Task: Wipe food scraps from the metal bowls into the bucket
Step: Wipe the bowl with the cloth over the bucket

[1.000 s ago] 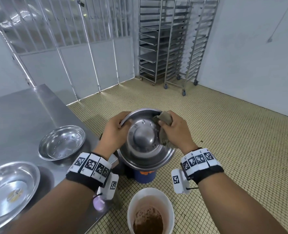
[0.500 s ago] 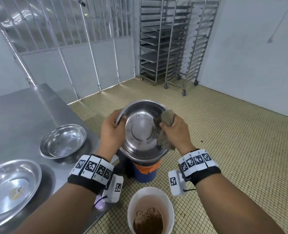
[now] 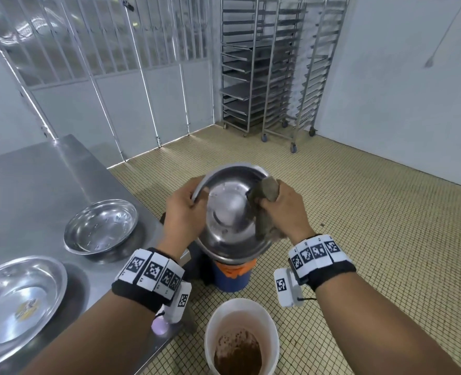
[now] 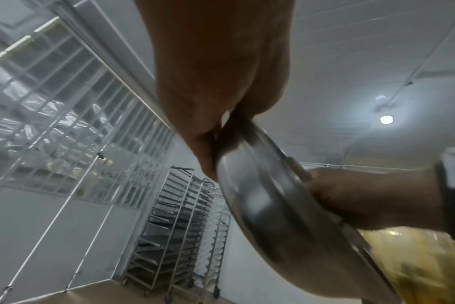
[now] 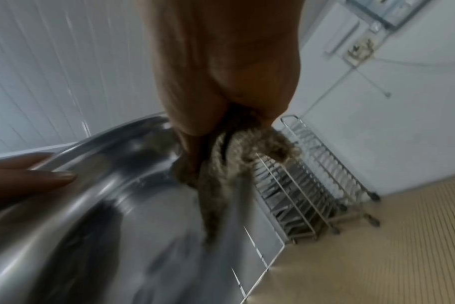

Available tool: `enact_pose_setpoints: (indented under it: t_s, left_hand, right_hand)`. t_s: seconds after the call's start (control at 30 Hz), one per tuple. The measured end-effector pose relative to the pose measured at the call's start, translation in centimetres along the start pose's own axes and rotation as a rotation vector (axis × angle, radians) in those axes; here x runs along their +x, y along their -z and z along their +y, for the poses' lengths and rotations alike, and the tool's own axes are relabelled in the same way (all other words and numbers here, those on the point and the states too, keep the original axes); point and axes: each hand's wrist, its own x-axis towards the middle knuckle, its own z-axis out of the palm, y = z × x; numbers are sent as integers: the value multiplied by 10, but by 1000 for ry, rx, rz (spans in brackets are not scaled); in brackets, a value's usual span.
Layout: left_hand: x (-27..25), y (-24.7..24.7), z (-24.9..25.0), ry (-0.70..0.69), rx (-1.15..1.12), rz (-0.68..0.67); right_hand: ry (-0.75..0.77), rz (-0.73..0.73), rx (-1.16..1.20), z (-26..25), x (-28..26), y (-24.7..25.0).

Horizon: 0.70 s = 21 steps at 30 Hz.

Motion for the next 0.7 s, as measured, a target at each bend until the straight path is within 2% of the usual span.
enact_pose_setpoints:
  t_s: [0.1,0.2,0.27,0.33,0.43,0.57,0.7]
  left_hand:
    - [-6,-5,3,-58,15,-72]
    - [-3,-8,2,-32,-52,39]
    - [-2,-9,1,-31,-114,153]
    - [-3,-10,1,-60,-109,197]
    - [0,-4,5,-85,-86,117]
    - [14,10,15,-117,-17,-28]
    - [20,11,19,-192,41,-31]
  right_hand:
    - [67,-24,-49,-9,7,14]
    - [25,52,20,-4,6,10]
    - [-61,53,116,3,-1,0]
    - [-97,56,190,7,-5,-6]
    - [-4,138,166,3,-3,2]
    - [173,126,81,-5,5,19]
    - [240,157,70,-12,12,26]
